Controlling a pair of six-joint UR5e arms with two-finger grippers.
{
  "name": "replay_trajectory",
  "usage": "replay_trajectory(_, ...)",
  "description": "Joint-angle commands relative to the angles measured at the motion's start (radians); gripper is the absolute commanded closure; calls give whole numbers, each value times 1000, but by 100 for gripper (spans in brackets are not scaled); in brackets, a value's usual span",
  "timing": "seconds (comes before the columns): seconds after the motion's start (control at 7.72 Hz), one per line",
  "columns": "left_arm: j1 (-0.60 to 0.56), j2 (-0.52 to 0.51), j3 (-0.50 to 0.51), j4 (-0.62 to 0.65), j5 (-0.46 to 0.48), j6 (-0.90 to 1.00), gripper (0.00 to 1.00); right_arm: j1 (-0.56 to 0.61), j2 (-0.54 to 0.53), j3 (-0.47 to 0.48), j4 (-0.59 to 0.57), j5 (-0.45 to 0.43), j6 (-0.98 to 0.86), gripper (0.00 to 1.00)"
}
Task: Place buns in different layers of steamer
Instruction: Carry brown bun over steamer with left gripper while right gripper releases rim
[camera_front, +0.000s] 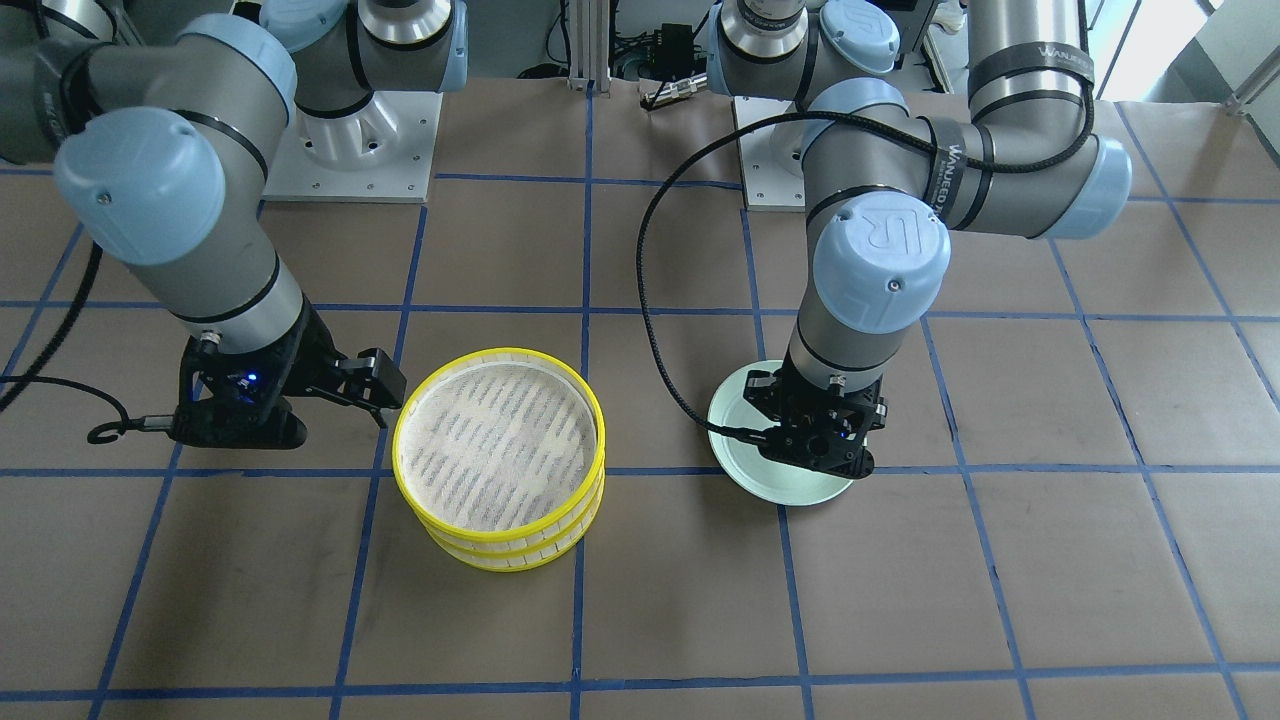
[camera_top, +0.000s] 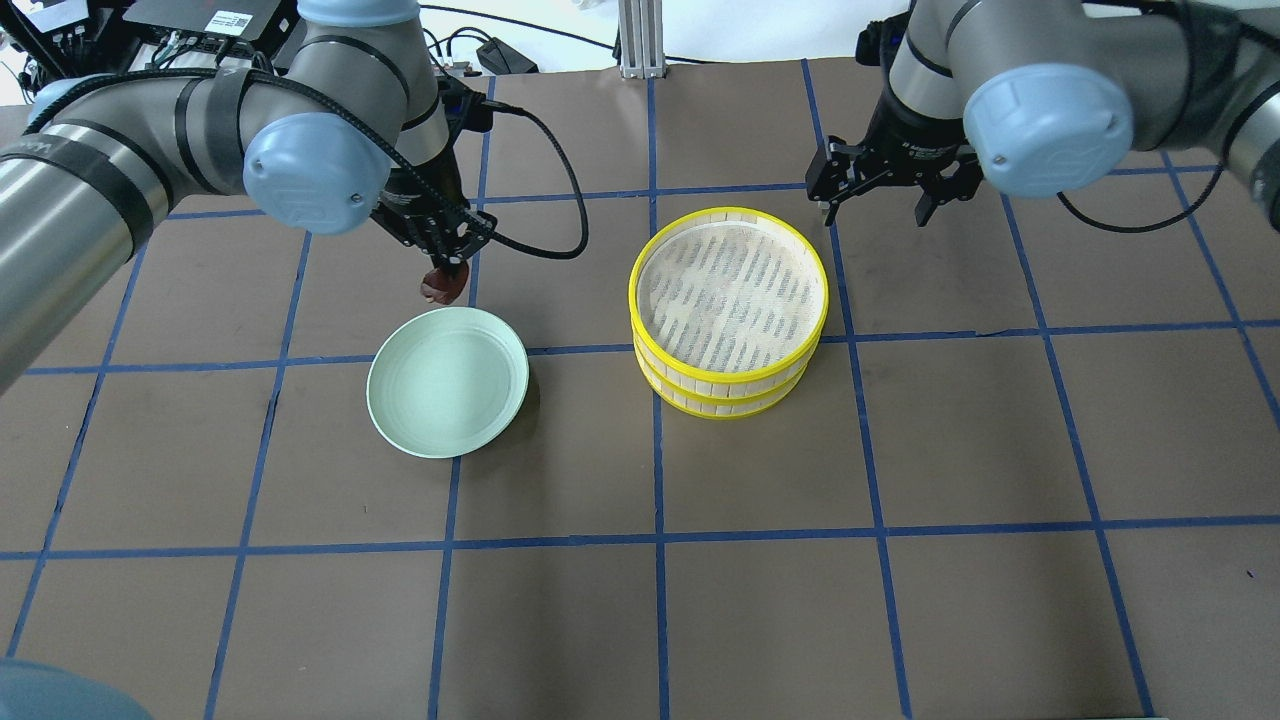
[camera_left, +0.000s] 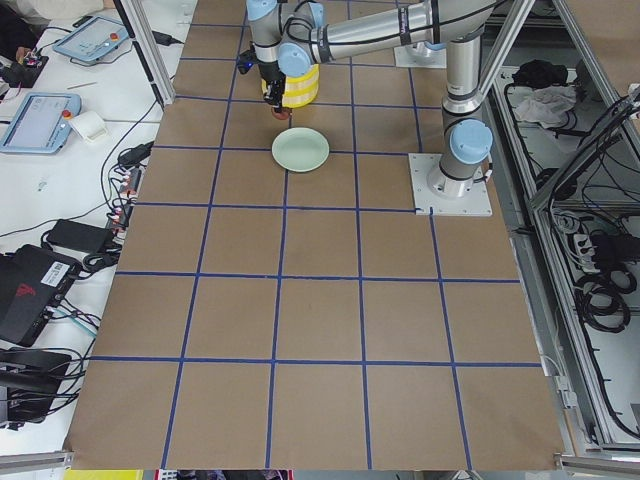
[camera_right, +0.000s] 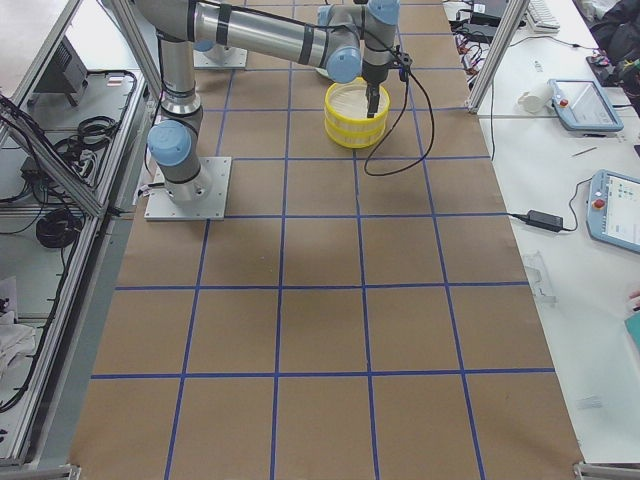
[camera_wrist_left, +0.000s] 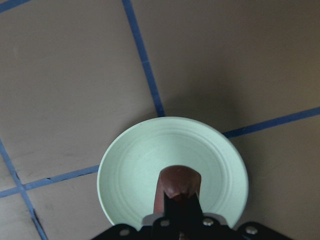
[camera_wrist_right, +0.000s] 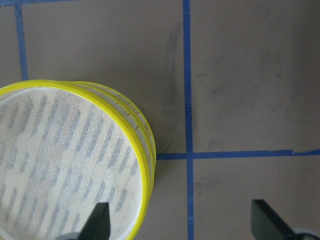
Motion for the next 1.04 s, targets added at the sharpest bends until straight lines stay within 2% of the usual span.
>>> replay_trajectory(0.0,-129,13,27,92,-108,-173,100,-82,-112,-47,189,-9,-110,0)
replay_trajectory(0.39,-241,3,25,222,-229,-254,100,-107,-143,-42,206,-17,-164,0)
replay_trajectory(0.52,-258,2,22,222,-255,-255,100,-107,-141,-42,206,-17,-164,0)
replay_trajectory(0.65,-261,-1,21,225,-328,-255,100,-107,-141,-42,208,-17,-164,0)
replay_trajectory(0.78,-263,-13,16,263,-376,-253,100,-107,-141,-41,206,-18,-164,0)
replay_trajectory(0.91,-266,-58,16,336,-379,-255,99,-107,-140,-39,208,-18,-165,0)
